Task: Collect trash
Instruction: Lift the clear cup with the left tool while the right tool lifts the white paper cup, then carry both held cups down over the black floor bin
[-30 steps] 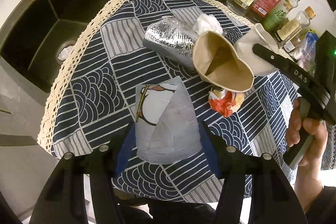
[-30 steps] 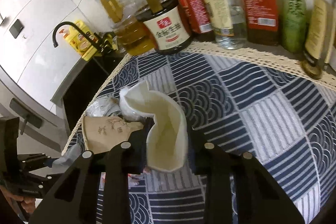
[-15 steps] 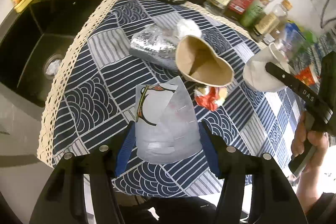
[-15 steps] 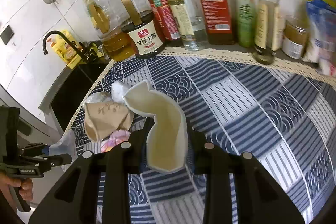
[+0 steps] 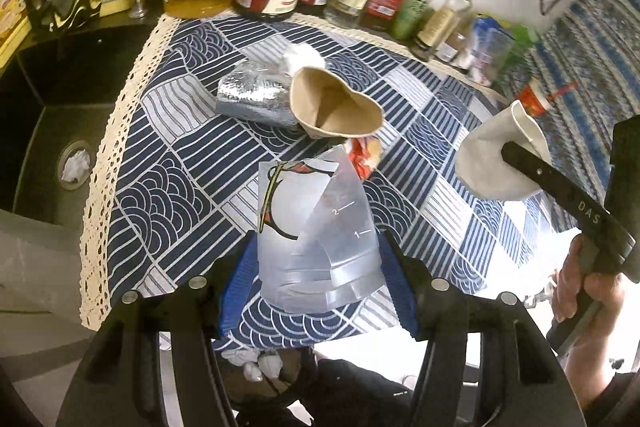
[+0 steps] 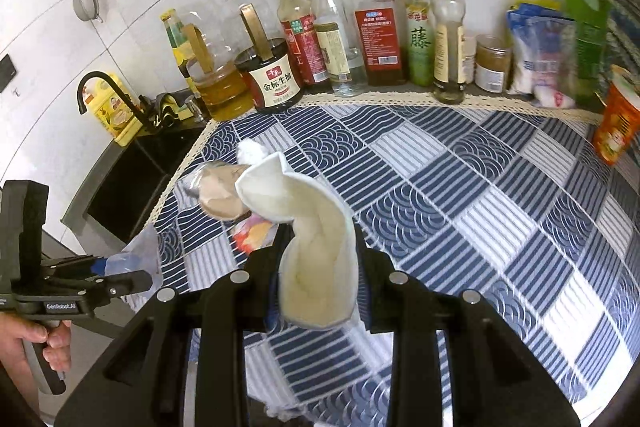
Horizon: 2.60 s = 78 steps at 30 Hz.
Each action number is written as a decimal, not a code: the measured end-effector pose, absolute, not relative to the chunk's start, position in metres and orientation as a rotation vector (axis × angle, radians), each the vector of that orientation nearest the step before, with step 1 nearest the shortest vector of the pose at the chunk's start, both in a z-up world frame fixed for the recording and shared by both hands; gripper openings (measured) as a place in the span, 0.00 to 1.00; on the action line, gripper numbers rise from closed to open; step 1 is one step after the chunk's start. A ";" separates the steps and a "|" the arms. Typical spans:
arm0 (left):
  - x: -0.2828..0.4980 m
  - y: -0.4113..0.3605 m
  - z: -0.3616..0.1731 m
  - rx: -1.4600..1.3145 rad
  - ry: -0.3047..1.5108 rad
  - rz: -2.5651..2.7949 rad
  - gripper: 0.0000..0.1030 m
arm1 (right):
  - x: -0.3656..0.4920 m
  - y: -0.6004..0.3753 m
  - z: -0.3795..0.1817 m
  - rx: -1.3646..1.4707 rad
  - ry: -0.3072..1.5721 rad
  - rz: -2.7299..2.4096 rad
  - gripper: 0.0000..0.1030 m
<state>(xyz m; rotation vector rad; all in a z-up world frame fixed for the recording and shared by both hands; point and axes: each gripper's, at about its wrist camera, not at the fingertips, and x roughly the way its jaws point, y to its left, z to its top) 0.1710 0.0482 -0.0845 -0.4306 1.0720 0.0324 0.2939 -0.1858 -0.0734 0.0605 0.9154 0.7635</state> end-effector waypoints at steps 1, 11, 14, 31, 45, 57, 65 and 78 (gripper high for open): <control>0.167 0.048 -0.083 -0.428 1.067 0.024 0.56 | 0.288 -0.187 -0.072 0.061 0.913 0.761 0.30; 0.119 0.046 -0.058 -0.387 1.002 -0.056 0.56 | 0.209 -0.186 -0.055 0.078 0.882 0.726 0.30; 0.104 0.045 -0.053 -0.369 0.994 -0.079 0.56 | 0.183 -0.183 -0.051 0.079 0.874 0.715 0.30; 0.015 0.046 -0.063 -0.329 1.024 -0.202 0.56 | 0.060 -0.163 -0.068 0.113 0.934 0.658 0.30; 0.001 0.043 -0.137 -0.398 1.196 -0.182 0.56 | 0.041 -0.154 -0.151 0.148 1.146 0.695 0.30; 0.003 0.034 -0.233 -0.436 1.396 -0.144 0.56 | 0.047 -0.158 -0.254 0.237 1.373 0.673 0.30; 0.003 0.039 -0.285 -0.473 1.464 -0.114 0.56 | 0.053 -0.158 -0.296 0.224 1.416 0.675 0.31; 0.008 0.054 -0.329 -0.528 1.513 -0.035 0.73 | 0.065 -0.159 -0.336 0.274 1.456 0.679 0.59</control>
